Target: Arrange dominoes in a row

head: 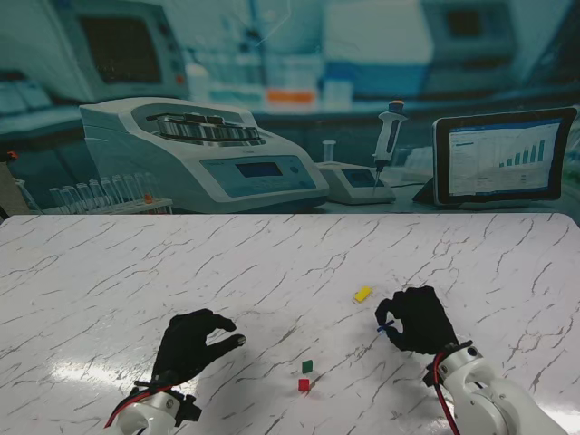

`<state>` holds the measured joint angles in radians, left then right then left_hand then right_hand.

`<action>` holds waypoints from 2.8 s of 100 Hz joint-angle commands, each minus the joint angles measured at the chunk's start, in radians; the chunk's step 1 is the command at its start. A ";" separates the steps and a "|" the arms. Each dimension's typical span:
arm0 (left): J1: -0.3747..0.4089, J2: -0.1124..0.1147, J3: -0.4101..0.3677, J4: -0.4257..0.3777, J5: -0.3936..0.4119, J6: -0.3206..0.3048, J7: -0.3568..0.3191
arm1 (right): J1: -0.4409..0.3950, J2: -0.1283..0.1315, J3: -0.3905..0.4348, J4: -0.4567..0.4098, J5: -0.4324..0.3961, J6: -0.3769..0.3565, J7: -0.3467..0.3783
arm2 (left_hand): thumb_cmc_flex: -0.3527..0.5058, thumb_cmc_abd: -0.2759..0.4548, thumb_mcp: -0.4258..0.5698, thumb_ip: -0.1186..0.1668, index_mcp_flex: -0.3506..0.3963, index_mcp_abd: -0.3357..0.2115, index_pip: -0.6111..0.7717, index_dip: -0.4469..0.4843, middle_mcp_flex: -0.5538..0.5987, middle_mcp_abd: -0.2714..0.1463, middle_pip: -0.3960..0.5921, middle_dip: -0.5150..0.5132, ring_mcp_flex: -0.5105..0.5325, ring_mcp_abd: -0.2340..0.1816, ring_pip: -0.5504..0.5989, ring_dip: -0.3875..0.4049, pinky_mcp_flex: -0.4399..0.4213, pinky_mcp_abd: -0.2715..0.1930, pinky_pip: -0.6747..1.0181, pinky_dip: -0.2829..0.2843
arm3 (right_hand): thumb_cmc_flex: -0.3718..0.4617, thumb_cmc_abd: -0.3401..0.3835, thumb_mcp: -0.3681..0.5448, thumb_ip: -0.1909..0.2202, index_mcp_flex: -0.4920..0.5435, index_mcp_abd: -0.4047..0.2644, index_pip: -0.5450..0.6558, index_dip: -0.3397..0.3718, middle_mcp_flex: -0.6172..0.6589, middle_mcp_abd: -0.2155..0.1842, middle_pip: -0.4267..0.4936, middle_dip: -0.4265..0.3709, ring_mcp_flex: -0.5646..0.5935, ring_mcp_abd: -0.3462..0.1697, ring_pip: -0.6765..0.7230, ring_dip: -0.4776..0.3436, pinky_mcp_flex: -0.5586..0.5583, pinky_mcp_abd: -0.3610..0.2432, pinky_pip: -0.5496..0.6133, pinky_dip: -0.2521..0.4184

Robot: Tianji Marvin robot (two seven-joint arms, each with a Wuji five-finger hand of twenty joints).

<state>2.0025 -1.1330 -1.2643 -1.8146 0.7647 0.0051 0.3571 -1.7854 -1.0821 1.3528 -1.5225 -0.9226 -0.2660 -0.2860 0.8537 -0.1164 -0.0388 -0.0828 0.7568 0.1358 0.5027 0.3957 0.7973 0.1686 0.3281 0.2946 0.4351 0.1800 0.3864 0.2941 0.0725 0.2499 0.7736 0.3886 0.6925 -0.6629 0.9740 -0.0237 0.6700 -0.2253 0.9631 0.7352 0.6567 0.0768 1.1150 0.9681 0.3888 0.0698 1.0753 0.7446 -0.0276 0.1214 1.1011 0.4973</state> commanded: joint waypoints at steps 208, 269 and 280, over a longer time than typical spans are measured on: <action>0.039 -0.002 -0.032 -0.005 0.028 -0.061 -0.001 | 0.165 -0.036 -0.388 0.025 0.110 0.108 -0.028 | -0.008 0.016 -0.021 -0.016 0.017 -0.027 0.010 0.014 0.016 -0.022 0.016 0.015 0.012 -0.017 0.004 0.018 -0.011 0.017 0.028 0.022 | -0.016 0.069 0.017 0.112 -0.102 0.236 0.209 -0.043 0.332 -0.096 -0.234 -0.561 0.252 -0.023 -0.317 -0.226 0.049 0.030 0.093 -0.068; 0.043 -0.004 -0.033 -0.006 0.016 -0.059 0.001 | 0.203 -0.045 -0.439 0.088 0.150 0.117 -0.029 | -0.007 0.016 -0.021 -0.016 0.018 -0.025 0.011 0.015 0.017 -0.021 0.017 0.015 0.012 -0.015 0.005 0.018 -0.011 0.016 0.027 0.022 | 0.019 0.114 -0.054 0.069 -0.117 0.235 0.180 -0.052 0.310 -0.078 -0.269 -0.559 0.219 -0.026 -0.310 -0.220 0.038 0.021 0.081 -0.070; 0.044 -0.004 -0.033 -0.007 0.015 -0.058 0.001 | 0.199 -0.044 -0.437 0.083 0.154 0.120 -0.019 | -0.007 0.017 -0.021 -0.016 0.019 -0.026 0.011 0.015 0.017 -0.021 0.017 0.015 0.012 -0.016 0.005 0.018 -0.011 0.016 0.028 0.022 | 0.027 0.128 -0.069 0.065 -0.126 0.228 0.173 -0.048 0.295 -0.070 -0.279 -0.556 0.202 -0.020 -0.313 -0.220 0.033 0.024 0.078 -0.069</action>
<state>2.0371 -1.1309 -1.2989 -1.8190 0.7856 -0.0289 0.3657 -1.5768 -1.1177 0.9180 -1.4340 -0.7734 -0.1491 -0.3126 0.8536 -0.1164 -0.0388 -0.0828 0.7569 0.1357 0.5028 0.3957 0.7973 0.1684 0.3303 0.2955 0.4352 0.1801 0.3866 0.2955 0.0725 0.2570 0.7773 0.3955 0.6853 -0.5659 0.9124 0.0847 0.5776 0.0098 1.1361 0.6945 0.9759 0.0012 0.8445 0.4046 0.6207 0.0522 0.7582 0.5236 0.0252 0.1214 1.1731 0.4332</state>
